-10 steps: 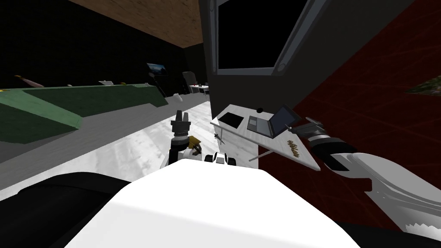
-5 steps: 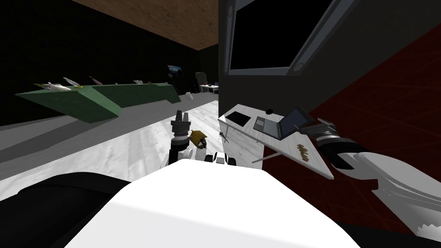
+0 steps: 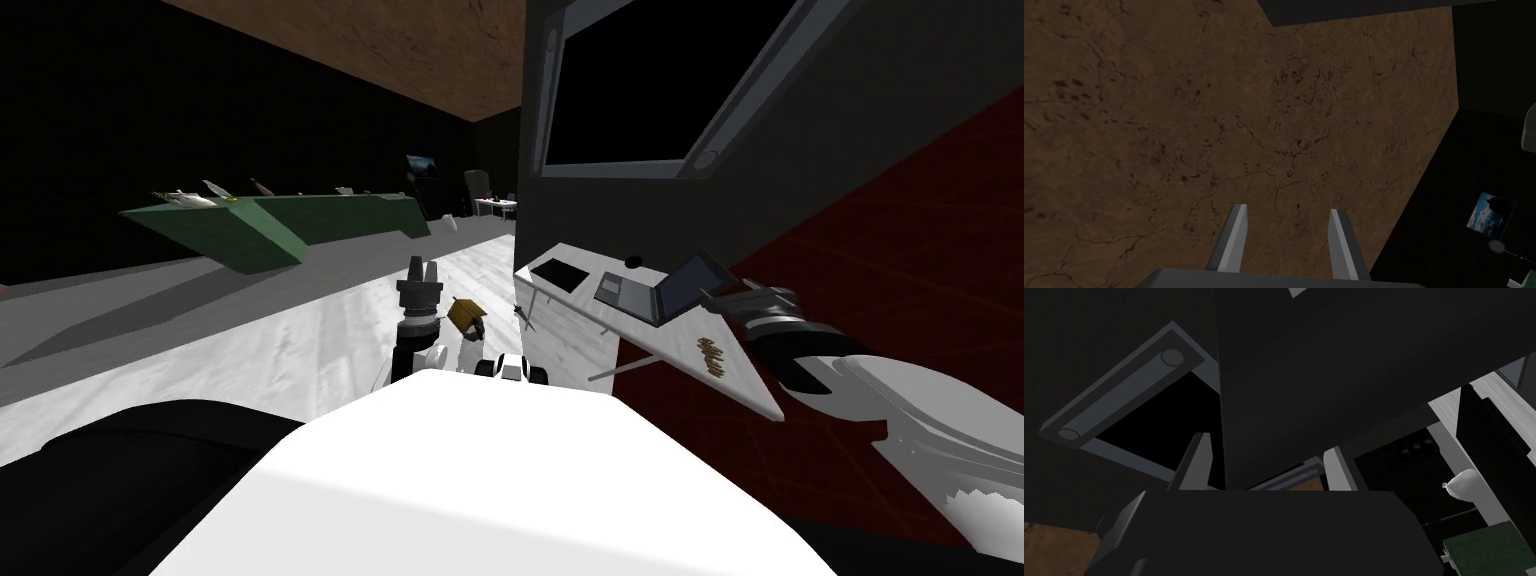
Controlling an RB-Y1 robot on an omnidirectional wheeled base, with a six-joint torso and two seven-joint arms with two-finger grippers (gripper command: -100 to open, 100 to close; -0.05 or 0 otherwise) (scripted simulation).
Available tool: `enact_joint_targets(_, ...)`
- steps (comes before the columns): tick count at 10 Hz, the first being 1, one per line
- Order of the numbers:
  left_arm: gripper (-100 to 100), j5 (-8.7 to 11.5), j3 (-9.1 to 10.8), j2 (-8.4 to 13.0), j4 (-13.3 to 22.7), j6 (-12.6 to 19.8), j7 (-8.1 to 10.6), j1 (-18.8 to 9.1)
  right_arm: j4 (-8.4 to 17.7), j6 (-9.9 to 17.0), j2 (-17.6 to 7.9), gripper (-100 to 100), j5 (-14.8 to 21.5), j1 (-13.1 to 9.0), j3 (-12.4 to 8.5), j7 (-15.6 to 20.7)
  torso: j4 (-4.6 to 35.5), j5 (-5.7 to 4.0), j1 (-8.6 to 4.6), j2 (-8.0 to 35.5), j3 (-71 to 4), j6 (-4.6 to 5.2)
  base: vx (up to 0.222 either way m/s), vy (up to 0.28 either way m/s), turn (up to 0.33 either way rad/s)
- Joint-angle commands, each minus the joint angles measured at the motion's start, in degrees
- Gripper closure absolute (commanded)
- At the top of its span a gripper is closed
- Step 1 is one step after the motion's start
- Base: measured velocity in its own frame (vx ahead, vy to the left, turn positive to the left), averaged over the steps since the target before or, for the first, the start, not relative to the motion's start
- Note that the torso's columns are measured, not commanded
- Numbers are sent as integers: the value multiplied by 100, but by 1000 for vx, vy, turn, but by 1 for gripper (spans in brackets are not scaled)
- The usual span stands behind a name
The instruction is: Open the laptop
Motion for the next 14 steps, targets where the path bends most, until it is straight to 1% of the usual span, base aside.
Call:
enact_joint_targets(1,0,0,0,0,0,0,0,1,-325,-78,64,100,7,111,17,6,-9,-2,-10,-14,-6,13,155,-26,-262)
enact_joint_targets(2,0,0,0,0,0,0,0,1,-504,-146,127,100,14,192,22,18,-10,-7,-6,-1,-4,-5,143,-19,-284)
enact_joint_targets(3,0,0,0,0,0,0,0,1,-570,-146,127,100,14,192,22,18,-11,-18,-12,10,7,-2,94,-6,-139)
enact_joint_targets(4,0,0,-1,0,0,0,0,-1,-815,-213,190,100,21,272,26,30,-5,-20,-18,24,15,-14,101,-17,-231)
enact_joint_targets(5,0,0,0,0,0,0,0,0,-1000,-281,254,100,28,353,30,42,-1,-17,-13,29,20,3,158,-29,-422)
enact_joint_targets(6,0,0,0,0,0,0,0,1,-1060,-281,254,100,28,353,30,42,-2,-21,-21,31,22,26,127,-8,-163)
enact_joint_targets(7,0,0,0,0,0,0,0,-1,-1280,-348,317,100,35,434,35,54,-6,-26,-20,31,22,-7,128,-1,-217)
enact_joint_targets(8,0,0,0,0,0,0,0,0,-1306,-348,317,100,35,434,35,54,-4,-19,-14,25,18,6,92,-6,-159)
enact_joint_targets(9,0,0,0,0,0,0,0,-1,-1528,-416,380,100,42,515,39,66,-6,-21,-13,30,20,-7,94,-9,-215)
enact_joint_targets(11,0,0,0,0,0,0,0,1,-1958,-551,507,100,56,676,48,90,-3,-15,-3,26,20,20,175,1,-386)
enact_joint_targets(12,0,0,0,0,0,0,0,1,-2171,-619,570,100,63,757,52,102,-9,-19,-1,25,19,5,218,5,-436)
enact_joint_targets(13,0,0,0,0,0,0,0,1,-2286,-619,570,100,63,757,52,102,-8,-16,-10,18,12,7,139,5,-219)
enact_joint_targets(14,0,0,0,1,0,0,0,-1,-2265,-599,567,100,50,805,-21,85,-7,-15,-5,29,16,-25,35,4,-24)
